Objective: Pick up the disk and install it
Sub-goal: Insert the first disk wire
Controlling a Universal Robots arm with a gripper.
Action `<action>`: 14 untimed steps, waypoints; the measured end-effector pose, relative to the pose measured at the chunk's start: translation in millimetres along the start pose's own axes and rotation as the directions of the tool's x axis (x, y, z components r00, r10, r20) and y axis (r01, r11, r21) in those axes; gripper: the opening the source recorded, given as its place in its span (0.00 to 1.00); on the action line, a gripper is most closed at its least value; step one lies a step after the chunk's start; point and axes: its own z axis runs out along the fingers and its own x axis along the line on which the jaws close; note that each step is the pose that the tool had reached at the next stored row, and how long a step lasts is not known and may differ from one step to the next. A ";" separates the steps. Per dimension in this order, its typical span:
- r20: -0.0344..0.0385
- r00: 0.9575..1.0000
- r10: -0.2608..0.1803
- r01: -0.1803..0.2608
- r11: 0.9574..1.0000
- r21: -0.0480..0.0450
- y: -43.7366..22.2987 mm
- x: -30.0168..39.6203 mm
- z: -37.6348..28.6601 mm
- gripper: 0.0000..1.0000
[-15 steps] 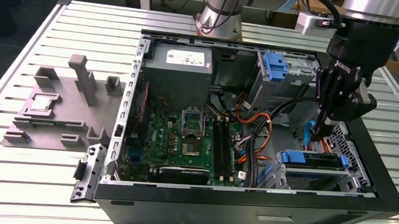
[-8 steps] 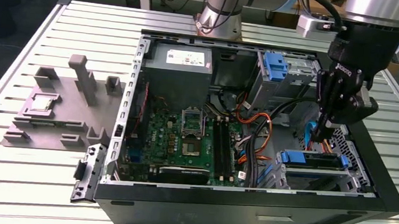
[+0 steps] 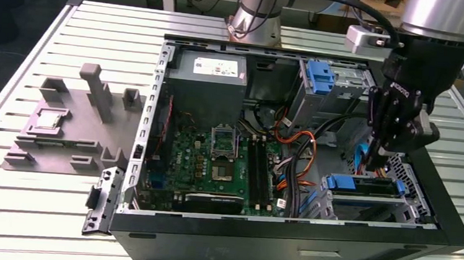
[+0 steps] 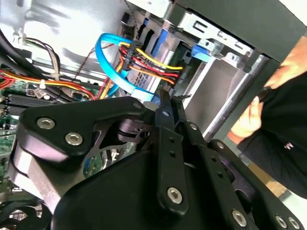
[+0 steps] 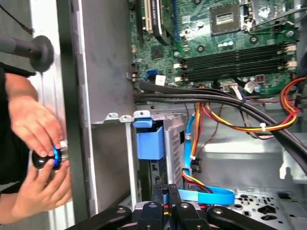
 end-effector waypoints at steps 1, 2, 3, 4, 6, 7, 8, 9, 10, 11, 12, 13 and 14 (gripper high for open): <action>0.014 1.000 0.000 0.000 1.000 0.000 0.0 0.4 0.3 0.16; 0.028 1.000 0.001 -0.001 1.000 -0.001 0.0 1.0 0.6 0.16; 0.043 0.999 0.001 -0.001 1.000 -0.001 0.0 1.6 1.0 0.16; 0.058 0.998 0.002 -0.002 1.000 -0.001 -0.1 2.5 1.3 0.16; 0.077 0.997 0.003 -0.003 1.000 0.000 -0.2 4.7 2.4 0.16; 0.079 0.997 0.004 -0.004 1.000 0.000 -0.2 6.7 3.1 0.16; 0.080 0.997 0.004 -0.004 1.000 0.001 -0.2 8.5 3.9 0.16; 0.080 0.997 0.004 -0.004 1.000 0.001 -0.3 10.1 4.4 0.16; 0.080 0.997 0.004 -0.004 1.000 0.001 -0.3 11.7 5.0 0.16; 0.080 0.997 0.004 -0.004 1.000 0.002 -0.2 13.3 5.6 0.16; 0.080 0.997 0.004 -0.004 1.000 0.002 -0.1 14.8 6.1 0.16; 0.081 0.997 0.004 -0.004 1.000 0.003 0.0 16.1 6.6 0.16; 0.083 0.997 0.004 -0.004 1.000 0.003 0.1 17.4 7.2 0.16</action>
